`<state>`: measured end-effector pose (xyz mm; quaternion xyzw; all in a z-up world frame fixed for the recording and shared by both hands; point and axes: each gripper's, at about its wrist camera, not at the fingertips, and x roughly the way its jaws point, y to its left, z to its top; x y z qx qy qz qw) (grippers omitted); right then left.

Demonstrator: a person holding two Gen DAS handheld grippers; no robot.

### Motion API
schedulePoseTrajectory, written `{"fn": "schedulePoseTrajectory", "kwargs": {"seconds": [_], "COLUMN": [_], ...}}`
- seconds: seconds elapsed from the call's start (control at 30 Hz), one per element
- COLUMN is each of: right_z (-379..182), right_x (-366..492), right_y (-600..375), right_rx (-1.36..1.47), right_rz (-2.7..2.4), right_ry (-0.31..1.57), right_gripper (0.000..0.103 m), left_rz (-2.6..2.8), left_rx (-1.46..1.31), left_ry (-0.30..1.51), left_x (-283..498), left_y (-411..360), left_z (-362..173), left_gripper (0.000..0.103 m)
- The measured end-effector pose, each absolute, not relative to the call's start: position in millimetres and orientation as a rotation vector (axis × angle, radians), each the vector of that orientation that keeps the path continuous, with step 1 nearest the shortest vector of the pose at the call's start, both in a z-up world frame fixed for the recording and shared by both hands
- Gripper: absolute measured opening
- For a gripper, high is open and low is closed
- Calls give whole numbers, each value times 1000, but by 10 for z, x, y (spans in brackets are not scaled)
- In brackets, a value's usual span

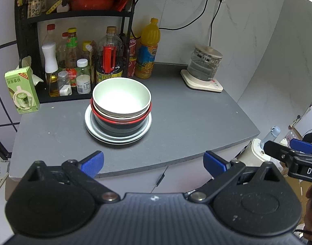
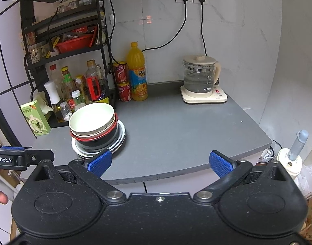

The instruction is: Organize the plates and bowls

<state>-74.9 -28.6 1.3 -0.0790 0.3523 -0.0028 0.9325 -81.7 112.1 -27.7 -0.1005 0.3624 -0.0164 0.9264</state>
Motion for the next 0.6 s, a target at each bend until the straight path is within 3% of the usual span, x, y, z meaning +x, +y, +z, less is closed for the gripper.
{"fn": "schedulePoseTrajectory", "kwargs": {"seconds": [0.6], "right_z": [46], "right_x": [-752], "right_y": [-321], "right_rx": [-155], "right_rz": [1], "right_ry": [733], "right_gripper": [103], "left_rz": [-40], "left_rx": [-169], "left_ry": [763], "left_x": [-798], "left_y": [995], "left_z": [-222], "left_gripper": [103]}}
